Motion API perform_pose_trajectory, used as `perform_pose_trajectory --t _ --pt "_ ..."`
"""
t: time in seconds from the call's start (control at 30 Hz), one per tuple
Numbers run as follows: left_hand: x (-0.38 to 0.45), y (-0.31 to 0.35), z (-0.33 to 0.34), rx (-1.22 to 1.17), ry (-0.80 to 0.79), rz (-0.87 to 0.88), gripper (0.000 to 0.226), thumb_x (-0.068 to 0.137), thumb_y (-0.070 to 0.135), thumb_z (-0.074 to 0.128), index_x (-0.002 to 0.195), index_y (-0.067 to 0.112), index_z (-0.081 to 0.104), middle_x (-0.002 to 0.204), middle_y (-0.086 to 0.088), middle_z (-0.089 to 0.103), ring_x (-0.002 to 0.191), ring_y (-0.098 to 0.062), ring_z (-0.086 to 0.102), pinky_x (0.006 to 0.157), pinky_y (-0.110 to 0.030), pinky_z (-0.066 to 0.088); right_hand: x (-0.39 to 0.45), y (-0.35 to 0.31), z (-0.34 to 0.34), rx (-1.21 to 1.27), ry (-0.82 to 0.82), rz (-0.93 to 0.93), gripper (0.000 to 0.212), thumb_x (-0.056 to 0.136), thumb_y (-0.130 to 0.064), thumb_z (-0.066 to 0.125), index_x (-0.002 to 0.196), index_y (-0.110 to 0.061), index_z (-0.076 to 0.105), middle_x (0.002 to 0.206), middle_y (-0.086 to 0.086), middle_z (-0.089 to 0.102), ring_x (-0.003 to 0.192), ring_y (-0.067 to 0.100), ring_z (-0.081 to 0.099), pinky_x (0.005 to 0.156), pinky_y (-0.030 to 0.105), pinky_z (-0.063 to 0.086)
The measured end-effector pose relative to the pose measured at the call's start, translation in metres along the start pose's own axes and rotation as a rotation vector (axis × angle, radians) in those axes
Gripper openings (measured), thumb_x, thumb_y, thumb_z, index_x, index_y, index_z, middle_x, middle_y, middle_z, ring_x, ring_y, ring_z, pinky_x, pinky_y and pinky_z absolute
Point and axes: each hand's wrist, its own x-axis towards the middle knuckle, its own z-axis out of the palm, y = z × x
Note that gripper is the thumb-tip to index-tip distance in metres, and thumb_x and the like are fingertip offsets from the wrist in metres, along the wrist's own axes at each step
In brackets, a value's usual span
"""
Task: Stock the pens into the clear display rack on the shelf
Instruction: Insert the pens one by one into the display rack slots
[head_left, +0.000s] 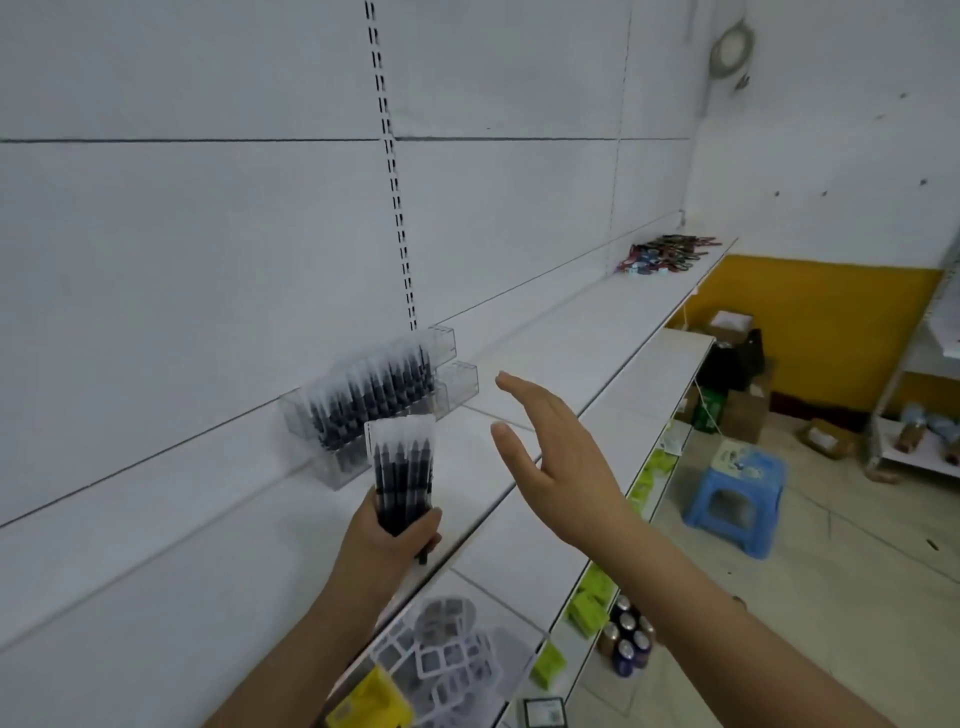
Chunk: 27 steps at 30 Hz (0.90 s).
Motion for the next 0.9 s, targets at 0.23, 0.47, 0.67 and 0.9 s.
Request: perform_pose_trajectory --t 0.23,0.47,0.67,0.9 --pt "0.097 -0.006 0.034 -0.119 0.027 -0.119 0.018 0.085 0.012 0.070 0.100 0.011 0.060 0.081 -0.008 0.066 0.057 -0.004 0.064 0.052 -0.016 0.047 0.099 0.069 0.026 0.038 -0.189 -0.008 0.050 0.100 -0.048 0.042 0.147 -0.035 0.034 0.141 -0.023 0.043 0.123 -0.009 0.042 0.100 0.010 0.033" --pt "0.150 -0.004 0.061 -0.072 0.009 -0.164 0.025 0.078 0.024 0.077 0.100 0.018 0.067 0.081 0.002 0.073 0.074 -0.009 0.067 0.060 -0.024 0.047 0.159 0.131 0.064 0.290 -0.478 0.048 0.013 0.089 -0.037 0.070 0.096 -0.033 0.060 0.083 -0.015 0.067 0.068 0.003 0.065 0.066 0.014 0.048" --pt "0.182 -0.003 0.081 -0.034 0.150 -0.134 0.010 0.084 0.015 0.071 0.093 0.013 0.068 0.079 -0.004 0.075 0.069 -0.012 0.070 0.054 -0.022 0.049 0.195 0.169 0.089 0.574 -0.580 0.038 0.012 0.084 -0.023 0.076 0.086 -0.019 0.065 0.072 -0.001 0.069 0.064 0.017 0.064 0.066 0.033 0.051" --pt "0.189 -0.005 0.090 0.064 0.251 -0.169 0.012 0.090 0.009 0.063 0.081 0.010 0.071 0.072 -0.010 0.073 0.062 -0.015 0.065 0.053 -0.019 0.046 0.217 0.189 0.114 0.635 -0.662 -0.010 0.014 0.084 -0.025 0.074 0.079 -0.017 0.063 0.066 -0.009 0.063 0.058 0.008 0.058 0.058 0.024 0.046"
